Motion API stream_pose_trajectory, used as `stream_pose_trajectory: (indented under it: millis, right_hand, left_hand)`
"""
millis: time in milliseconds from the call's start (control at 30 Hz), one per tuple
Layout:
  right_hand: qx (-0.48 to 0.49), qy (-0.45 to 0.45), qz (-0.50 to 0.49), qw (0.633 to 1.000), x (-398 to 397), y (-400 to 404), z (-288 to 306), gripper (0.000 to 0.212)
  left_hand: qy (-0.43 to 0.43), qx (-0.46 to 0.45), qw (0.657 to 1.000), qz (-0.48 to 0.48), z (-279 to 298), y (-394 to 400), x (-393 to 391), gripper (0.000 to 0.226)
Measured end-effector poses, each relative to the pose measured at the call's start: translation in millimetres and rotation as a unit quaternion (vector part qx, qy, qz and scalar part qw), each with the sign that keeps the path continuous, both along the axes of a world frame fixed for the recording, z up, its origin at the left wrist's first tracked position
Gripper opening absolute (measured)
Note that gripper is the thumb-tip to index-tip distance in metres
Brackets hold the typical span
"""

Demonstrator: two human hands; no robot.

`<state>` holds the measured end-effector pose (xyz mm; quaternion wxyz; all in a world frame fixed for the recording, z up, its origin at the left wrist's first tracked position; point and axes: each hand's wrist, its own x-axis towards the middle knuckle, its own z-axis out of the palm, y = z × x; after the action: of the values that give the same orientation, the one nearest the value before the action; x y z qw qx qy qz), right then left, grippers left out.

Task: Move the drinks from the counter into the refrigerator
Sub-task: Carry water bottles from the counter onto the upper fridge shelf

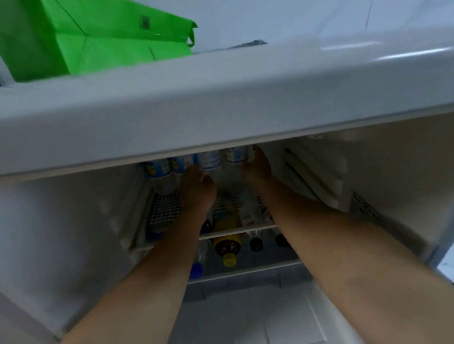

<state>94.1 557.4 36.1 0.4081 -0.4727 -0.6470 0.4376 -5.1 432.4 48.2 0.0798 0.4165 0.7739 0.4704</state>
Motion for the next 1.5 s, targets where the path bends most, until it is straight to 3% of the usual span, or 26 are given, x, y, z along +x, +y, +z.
stream_pose_trajectory:
  millis: [67, 200, 433, 600, 700, 833, 1000, 1167, 1300, 1500]
  right_hand:
    - [-0.002, -0.01, 0.036, 0.999, -4.5, 6.8, -2.6, 0.067]
    - [-0.006, 0.016, 0.015, 1.0, -12.1, 4.2, -7.8, 0.058]
    - [-0.015, -0.063, 0.044, 0.997, -6.4, -7.1, 4.8, 0.059]
    - [-0.039, -0.044, 0.022, 0.998, 19.8, -27.4, 8.4, 0.066]
    - [-0.025, -0.028, -0.015, 0.999, 42.5, -45.5, 2.9, 0.057]
    - [0.024, -0.01, -0.056, 0.998, 65.1, -76.9, -8.3, 0.024]
    - [0.044, 0.107, -0.102, 0.988, 94.6, -146.3, -20.6, 0.022]
    - [0.038, 0.139, -0.124, 0.982, 165.6, -239.5, -42.4, 0.018]
    - [0.001, 0.178, -0.176, 0.968, 250.0, -342.0, -70.5, 0.027]
    - [-0.068, 0.15, -0.371, 0.914, 386.4, -492.2, -120.9, 0.011]
  left_hand:
    - [0.013, -0.044, 0.999, -0.015, -1.5, 2.6, -2.8, 0.045]
    - [-0.026, -0.009, 0.999, -0.024, -10.8, -0.2, -5.2, 0.045]
    - [-0.036, -0.017, 0.999, -0.012, -26.5, -6.3, -5.2, 0.048]
    - [-0.058, 0.045, 0.997, 0.026, -26.6, -12.8, 3.4, 0.041]
    - [-0.059, 0.082, 0.994, 0.043, -25.9, -14.3, 14.6, 0.035]
    - [-0.096, 0.162, 0.982, 0.016, -23.8, -25.2, 40.5, 0.028]
    - [-0.16, 0.208, 0.964, -0.047, -26.4, -63.7, 80.3, 0.022]
    - [-0.181, 0.264, 0.938, -0.136, -40.6, -125.7, 140.9, 0.018]
    - [-0.181, 0.219, 0.927, -0.244, -82.0, -191.1, 205.6, 0.023]
    - [-0.242, 0.109, 0.886, -0.38, -146.6, -286.3, 318.0, 0.018]
